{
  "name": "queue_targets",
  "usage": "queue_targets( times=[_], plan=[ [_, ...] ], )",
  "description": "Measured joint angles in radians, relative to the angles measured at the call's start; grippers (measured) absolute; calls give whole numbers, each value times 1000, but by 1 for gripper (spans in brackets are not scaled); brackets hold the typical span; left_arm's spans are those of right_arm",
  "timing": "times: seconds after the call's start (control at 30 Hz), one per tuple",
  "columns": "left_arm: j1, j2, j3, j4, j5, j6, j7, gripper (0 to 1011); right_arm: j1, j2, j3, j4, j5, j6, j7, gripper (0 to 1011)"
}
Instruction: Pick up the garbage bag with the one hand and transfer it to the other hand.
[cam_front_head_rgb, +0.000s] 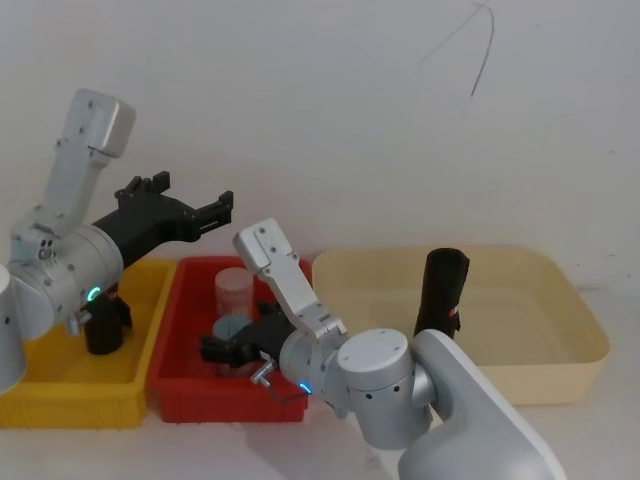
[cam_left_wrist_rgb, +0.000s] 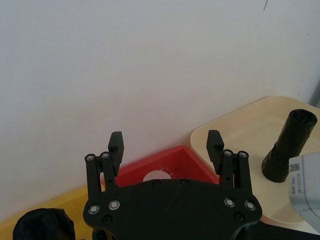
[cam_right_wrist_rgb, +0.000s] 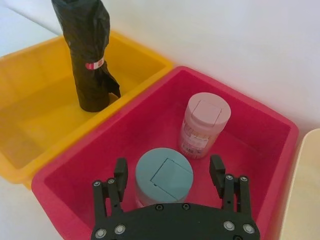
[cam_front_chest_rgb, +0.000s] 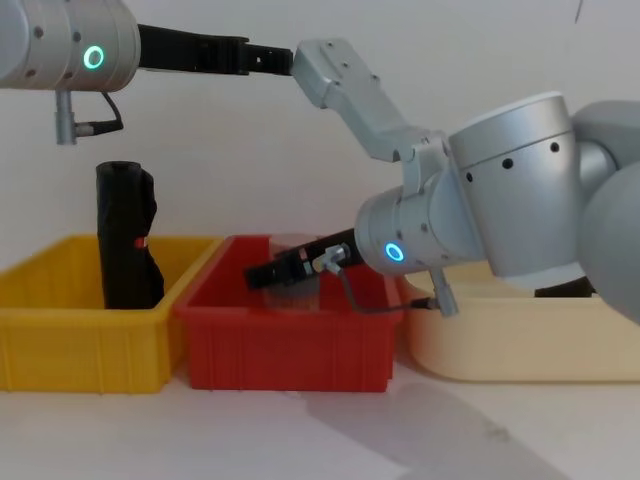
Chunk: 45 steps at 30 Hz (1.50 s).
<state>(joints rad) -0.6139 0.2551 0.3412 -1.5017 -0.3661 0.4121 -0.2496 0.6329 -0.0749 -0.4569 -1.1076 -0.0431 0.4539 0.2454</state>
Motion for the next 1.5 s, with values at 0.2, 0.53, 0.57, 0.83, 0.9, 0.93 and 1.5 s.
queue_targets(
  times=[0.2,0.53,0.57,0.83,0.9,0.93,1.5],
  plan=[
    [0,0,0,0,0,0,0,1001,5,-6,8,15,0,15,4,1001],
    [0,0,0,0,0,0,0,1001,5,-18,28,24,12,32,18,849],
    [0,0,0,0,0,0,0,1001,5,-19,29,24,14,33,18,840],
    [0,0,0,0,0,0,0,1001,-2,-30,48,21,31,45,17,663],
    [0,0,0,0,0,0,0,1001,-6,-32,56,14,36,48,14,663],
    [0,0,0,0,0,0,0,1001,-7,-32,58,11,39,48,14,663],
    [0,0,0,0,0,0,0,1001,-53,-51,162,-149,116,79,-36,664]
  ],
)
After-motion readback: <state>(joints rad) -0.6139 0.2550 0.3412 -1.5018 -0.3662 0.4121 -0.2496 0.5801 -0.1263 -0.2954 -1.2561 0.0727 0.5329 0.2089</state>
